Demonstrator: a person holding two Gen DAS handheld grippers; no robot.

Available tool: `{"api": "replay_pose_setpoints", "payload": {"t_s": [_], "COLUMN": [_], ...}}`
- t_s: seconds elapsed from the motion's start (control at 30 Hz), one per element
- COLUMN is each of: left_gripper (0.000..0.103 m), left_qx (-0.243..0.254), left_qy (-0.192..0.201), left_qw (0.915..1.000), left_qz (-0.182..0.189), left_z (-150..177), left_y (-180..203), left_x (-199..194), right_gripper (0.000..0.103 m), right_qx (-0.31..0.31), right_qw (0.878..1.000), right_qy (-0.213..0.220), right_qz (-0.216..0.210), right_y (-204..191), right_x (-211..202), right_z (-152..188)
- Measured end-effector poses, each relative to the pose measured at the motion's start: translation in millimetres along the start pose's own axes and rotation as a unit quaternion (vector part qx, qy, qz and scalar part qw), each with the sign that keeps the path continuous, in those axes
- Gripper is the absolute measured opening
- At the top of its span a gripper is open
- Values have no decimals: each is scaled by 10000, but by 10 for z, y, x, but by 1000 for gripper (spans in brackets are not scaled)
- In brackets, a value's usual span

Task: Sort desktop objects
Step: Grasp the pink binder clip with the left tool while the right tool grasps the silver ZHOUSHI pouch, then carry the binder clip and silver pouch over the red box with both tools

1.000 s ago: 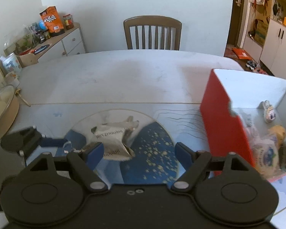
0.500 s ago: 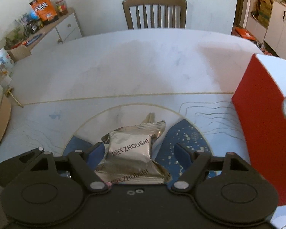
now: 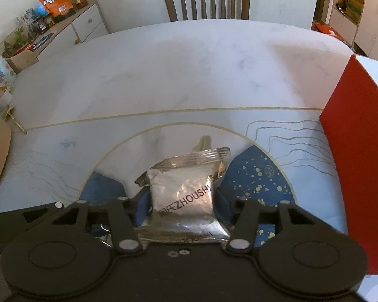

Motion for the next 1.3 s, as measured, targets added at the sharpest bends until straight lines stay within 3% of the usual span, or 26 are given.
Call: {"api": "replay_pose_setpoints", "payload": {"t_s": [1.3], "left_gripper": [33], "left_qx": [-237], "left_qy": [-50], "left_qw": [9997], "left_qz": [7], "left_z": [104], "left_y": [100], "left_x": [-187], "right_gripper": [48], "right_qx": [273], "right_qw": [9987], "right_qy": [226], "right_qz": [378], "right_y": [334], "right_x": [-592], "right_z": [504]}}
Point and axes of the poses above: each gripper's, at about its wrist camera, not at the fingertips, and x roughly the way its jaws point, y to its right, z to its underside, the point moved 10 cm from there along x, roughly the way its jaws point, and after that the axes turned 6 degrees about -x, right-handed, at the moved point
